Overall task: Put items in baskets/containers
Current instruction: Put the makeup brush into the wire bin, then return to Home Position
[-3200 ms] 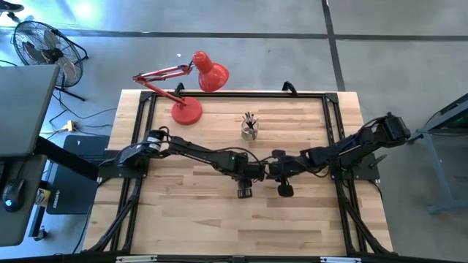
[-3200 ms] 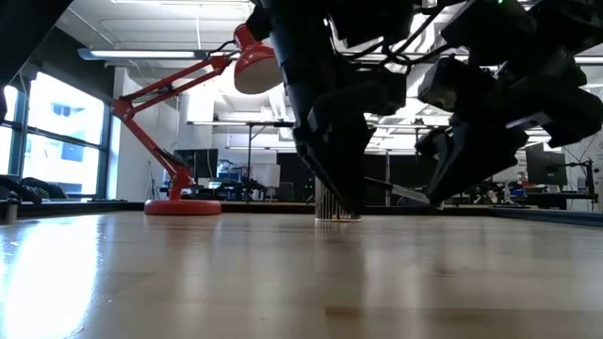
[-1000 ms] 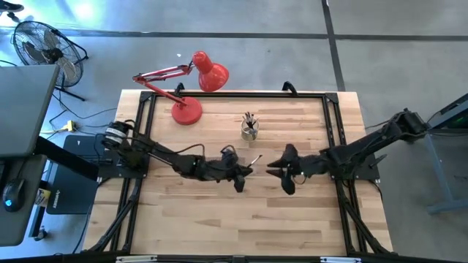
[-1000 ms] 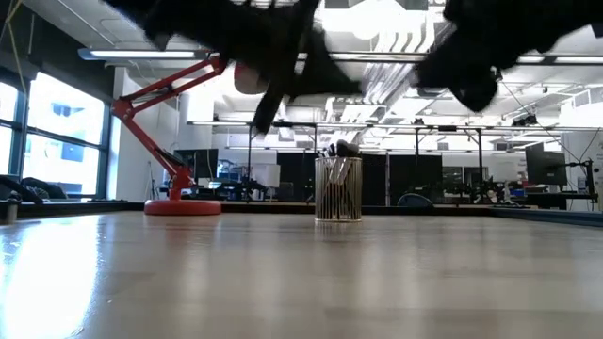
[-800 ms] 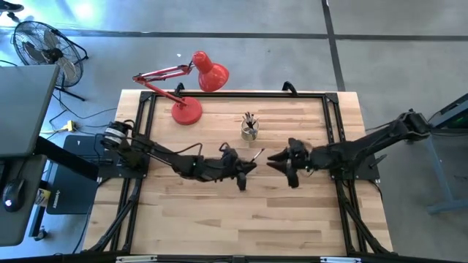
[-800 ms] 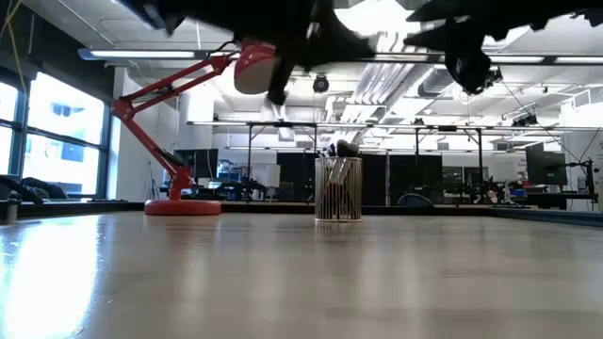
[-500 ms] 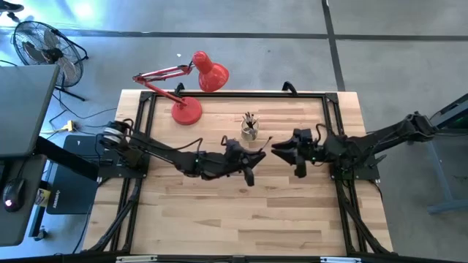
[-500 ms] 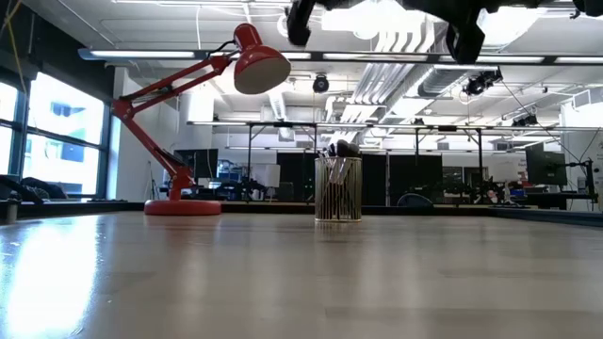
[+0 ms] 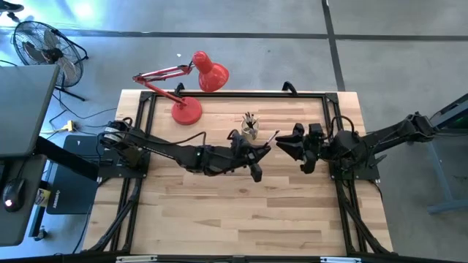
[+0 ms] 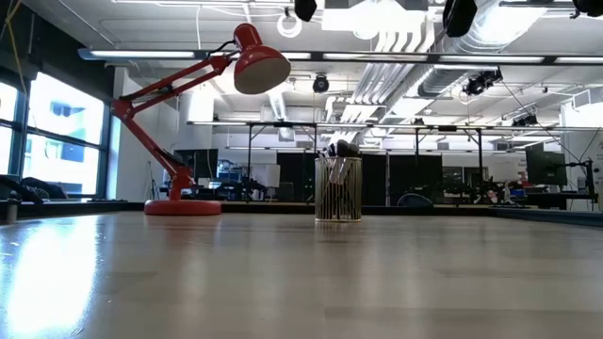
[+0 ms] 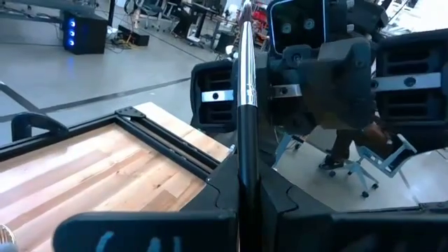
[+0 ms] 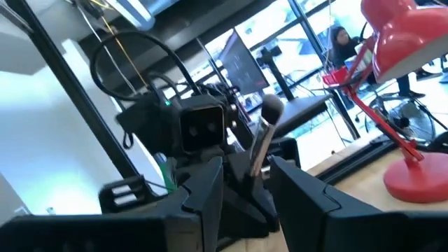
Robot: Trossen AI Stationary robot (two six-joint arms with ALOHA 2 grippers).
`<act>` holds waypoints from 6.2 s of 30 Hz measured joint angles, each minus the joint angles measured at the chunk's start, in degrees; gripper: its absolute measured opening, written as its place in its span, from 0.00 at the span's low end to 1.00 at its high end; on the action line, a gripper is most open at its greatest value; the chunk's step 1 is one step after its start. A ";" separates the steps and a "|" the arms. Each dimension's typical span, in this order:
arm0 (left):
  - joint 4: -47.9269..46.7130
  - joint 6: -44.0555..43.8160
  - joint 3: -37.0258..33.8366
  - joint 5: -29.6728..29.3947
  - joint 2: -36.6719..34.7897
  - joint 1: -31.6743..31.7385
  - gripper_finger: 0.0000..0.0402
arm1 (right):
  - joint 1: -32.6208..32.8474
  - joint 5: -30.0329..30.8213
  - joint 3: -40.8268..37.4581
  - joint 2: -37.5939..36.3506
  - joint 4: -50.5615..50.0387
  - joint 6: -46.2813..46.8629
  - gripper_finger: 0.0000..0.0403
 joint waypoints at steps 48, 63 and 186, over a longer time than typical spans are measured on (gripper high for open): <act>-3.02 -0.89 0.03 6.09 0.90 -0.01 0.13 | -2.53 -2.82 0.00 0.07 0.43 -7.01 0.01; -23.10 -1.38 0.00 8.73 -2.34 3.13 0.13 | -2.53 -0.79 0.00 0.04 -9.40 -4.25 0.01; -32.15 6.48 -42.74 31.35 -41.68 22.06 0.13 | -19.16 4.13 50.08 35.39 -79.60 -6.83 0.33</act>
